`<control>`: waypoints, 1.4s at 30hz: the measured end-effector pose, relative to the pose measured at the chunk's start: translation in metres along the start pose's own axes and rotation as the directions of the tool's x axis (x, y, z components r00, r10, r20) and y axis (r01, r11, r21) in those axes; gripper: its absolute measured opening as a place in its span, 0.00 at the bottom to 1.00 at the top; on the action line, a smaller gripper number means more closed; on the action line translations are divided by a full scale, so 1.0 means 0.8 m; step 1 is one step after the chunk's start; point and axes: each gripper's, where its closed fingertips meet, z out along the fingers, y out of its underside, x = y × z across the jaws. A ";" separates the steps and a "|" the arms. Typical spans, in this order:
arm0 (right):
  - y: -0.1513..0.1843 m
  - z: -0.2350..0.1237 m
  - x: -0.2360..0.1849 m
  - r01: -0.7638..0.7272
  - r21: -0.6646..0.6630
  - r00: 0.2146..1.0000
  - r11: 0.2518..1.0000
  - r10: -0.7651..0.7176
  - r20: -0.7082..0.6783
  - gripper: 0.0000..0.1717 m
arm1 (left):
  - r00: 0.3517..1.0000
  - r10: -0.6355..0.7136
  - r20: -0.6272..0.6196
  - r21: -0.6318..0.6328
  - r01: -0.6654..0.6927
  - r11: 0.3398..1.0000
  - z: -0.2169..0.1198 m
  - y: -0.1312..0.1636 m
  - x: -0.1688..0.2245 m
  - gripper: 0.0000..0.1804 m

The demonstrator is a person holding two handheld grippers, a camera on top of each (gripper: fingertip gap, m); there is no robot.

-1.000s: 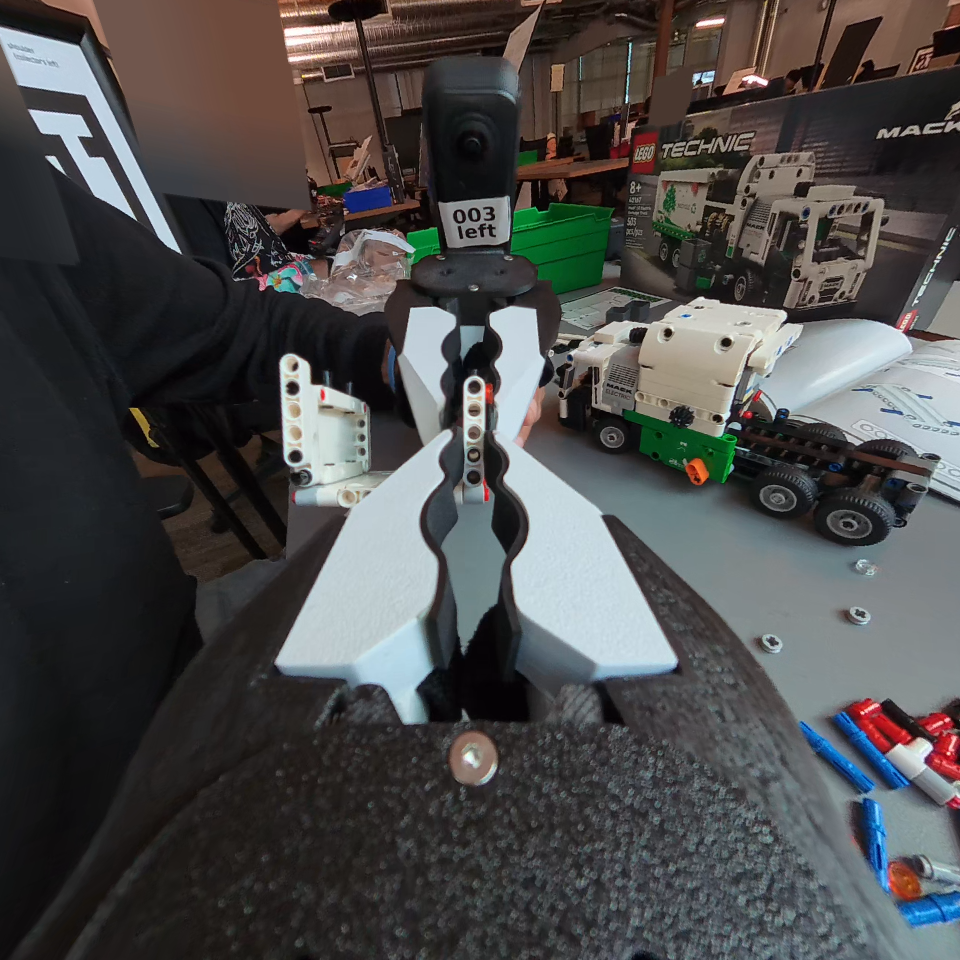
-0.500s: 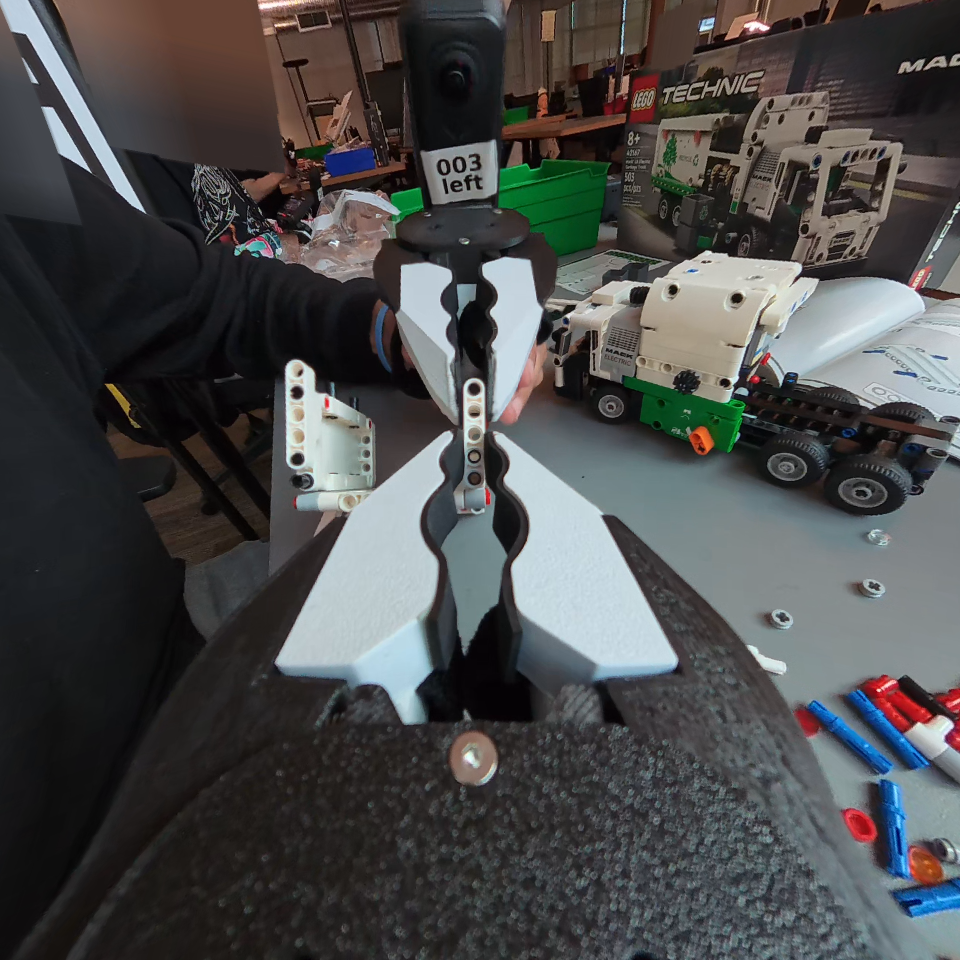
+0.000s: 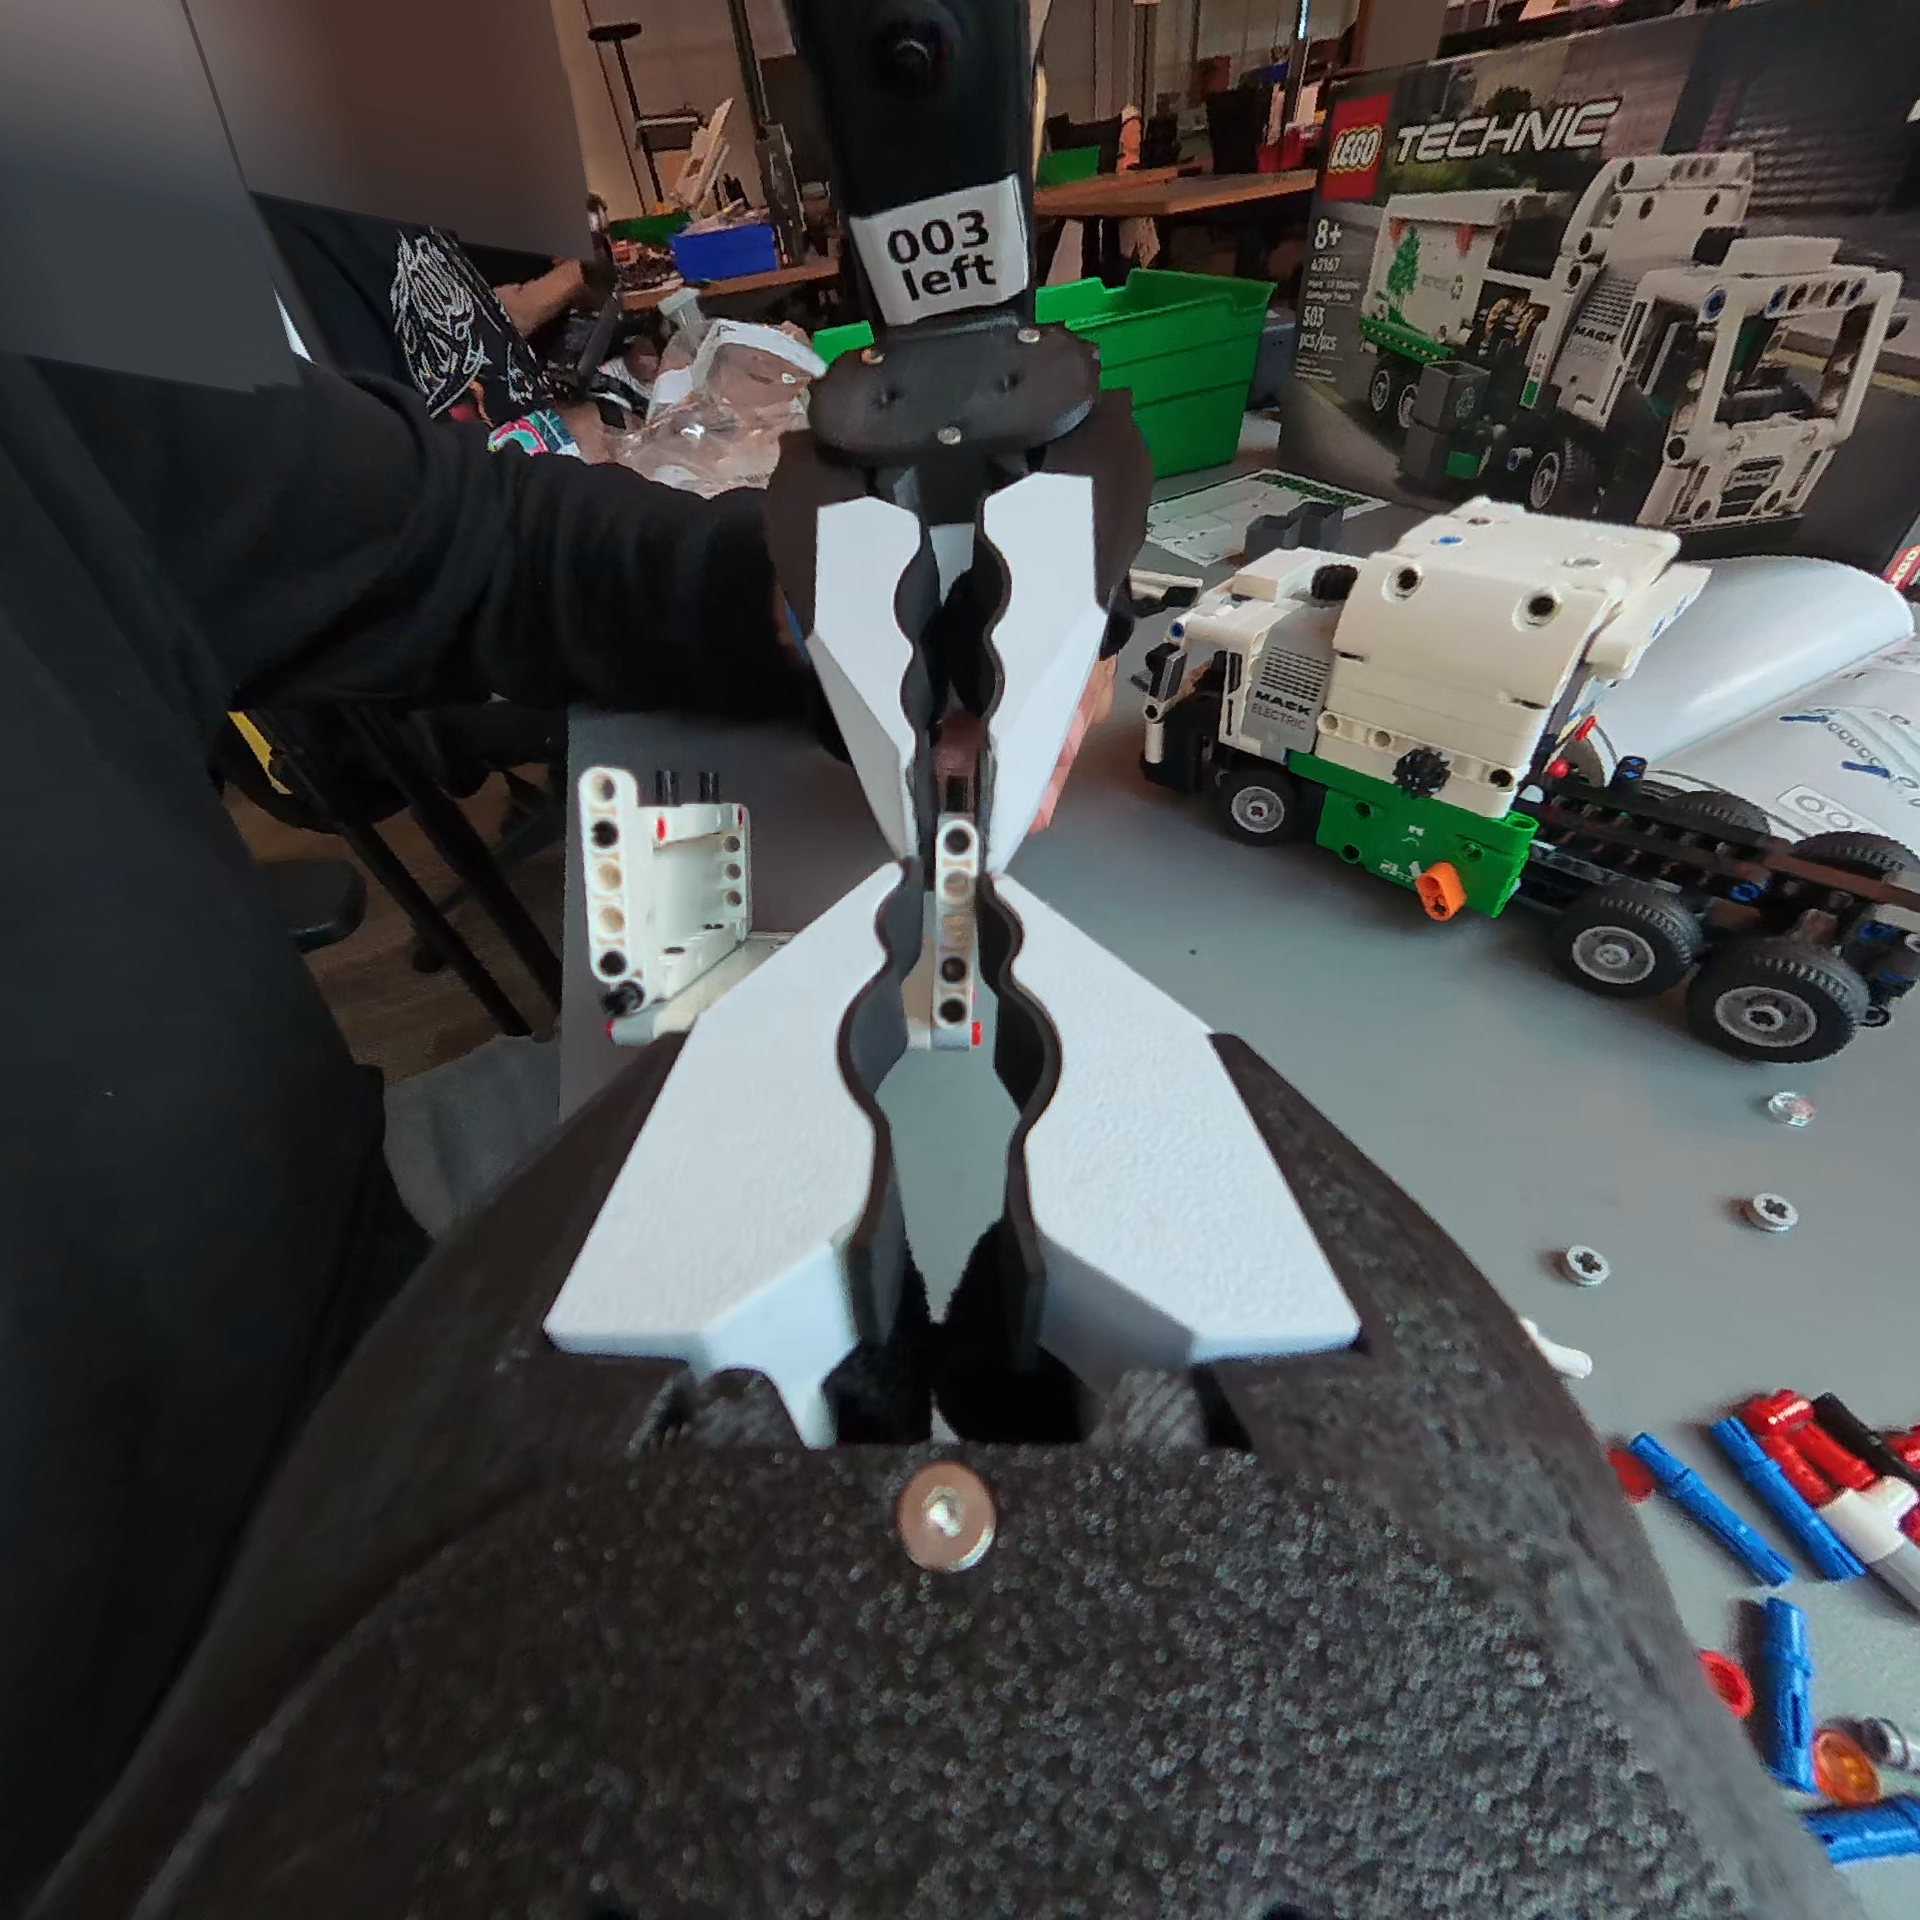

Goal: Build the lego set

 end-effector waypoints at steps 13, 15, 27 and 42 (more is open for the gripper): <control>0.021 0.003 -0.004 0.055 -0.182 0.998 0.982 -0.052 0.022 0.16 | 0.998 0.063 -0.011 -0.118 -0.064 0.991 0.012 0.021 0.008 0.04; 0.027 0.008 -0.006 0.060 -0.185 0.998 0.981 -0.055 0.036 0.11 | 0.998 0.063 -0.014 -0.119 -0.064 0.991 0.013 0.022 0.009 0.04; 0.046 0.006 -0.003 0.104 -0.252 0.995 0.962 -0.098 0.036 0.05 | 0.998 0.056 -0.012 -0.134 -0.057 0.989 0.013 0.026 0.008 0.03; 0.040 0.009 0.004 0.101 -0.207 0.995 0.973 -0.104 -0.004 0.03 | 0.993 0.116 0.008 -0.220 -0.111 0.969 0.007 0.041 0.001 0.03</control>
